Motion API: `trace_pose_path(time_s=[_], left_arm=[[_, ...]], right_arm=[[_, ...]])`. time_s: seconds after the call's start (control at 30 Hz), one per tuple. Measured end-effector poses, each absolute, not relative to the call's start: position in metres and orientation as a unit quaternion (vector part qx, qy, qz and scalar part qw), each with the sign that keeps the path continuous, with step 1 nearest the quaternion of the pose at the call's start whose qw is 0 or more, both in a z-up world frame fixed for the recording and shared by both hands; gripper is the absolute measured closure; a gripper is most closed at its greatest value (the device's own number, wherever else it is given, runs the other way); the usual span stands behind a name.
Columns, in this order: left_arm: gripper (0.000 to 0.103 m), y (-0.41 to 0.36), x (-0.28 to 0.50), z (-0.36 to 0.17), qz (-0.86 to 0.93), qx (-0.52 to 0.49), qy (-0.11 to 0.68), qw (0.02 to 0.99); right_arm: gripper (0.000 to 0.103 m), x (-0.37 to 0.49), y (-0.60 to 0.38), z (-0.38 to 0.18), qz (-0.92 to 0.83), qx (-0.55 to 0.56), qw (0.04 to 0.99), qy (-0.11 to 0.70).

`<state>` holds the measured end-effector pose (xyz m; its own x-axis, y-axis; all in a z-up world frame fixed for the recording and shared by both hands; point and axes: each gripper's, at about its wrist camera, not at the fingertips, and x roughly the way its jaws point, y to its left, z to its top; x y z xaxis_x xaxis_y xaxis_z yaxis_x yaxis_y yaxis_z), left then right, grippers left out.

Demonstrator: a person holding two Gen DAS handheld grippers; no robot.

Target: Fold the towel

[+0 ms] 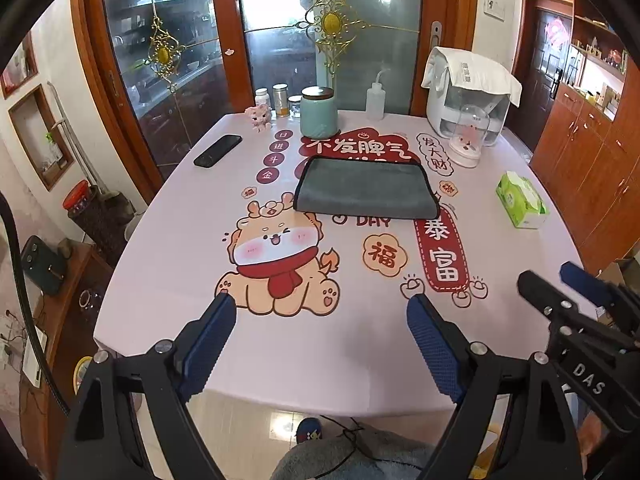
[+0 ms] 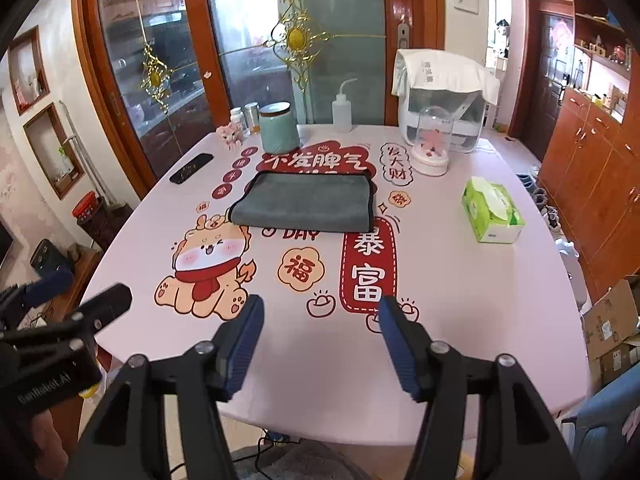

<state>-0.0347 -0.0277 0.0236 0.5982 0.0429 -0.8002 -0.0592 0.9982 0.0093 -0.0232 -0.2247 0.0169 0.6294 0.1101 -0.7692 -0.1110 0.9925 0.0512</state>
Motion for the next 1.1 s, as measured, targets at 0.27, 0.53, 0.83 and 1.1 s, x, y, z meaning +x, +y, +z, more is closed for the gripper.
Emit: trace_pose_path(time_s=[0.27, 0.53, 0.83, 1.1], left_arm=[[0.016, -0.006, -0.032, 0.030, 0.044, -0.005, 0.441, 0.897], [0.016, 0.012, -0.026, 0.033, 0.035, -0.012, 0.438, 0.898], [0.016, 0.018, -0.023, 0.029, 0.022, -0.013, 0.440, 0.898], [0.016, 0.017, -0.023, 0.029, 0.021, -0.013, 0.441, 0.897]], right_arm=[[0.041, -0.023, -0.203, 0.028, 0.045, -0.001, 0.907, 0.419], [0.041, -0.024, -0.189, 0.036, 0.031, 0.006, 0.912, 0.409], [0.041, -0.027, -0.178, 0.037, 0.018, 0.000, 0.912, 0.409], [0.041, -0.028, -0.176, 0.035, 0.020, 0.001, 0.911, 0.411]])
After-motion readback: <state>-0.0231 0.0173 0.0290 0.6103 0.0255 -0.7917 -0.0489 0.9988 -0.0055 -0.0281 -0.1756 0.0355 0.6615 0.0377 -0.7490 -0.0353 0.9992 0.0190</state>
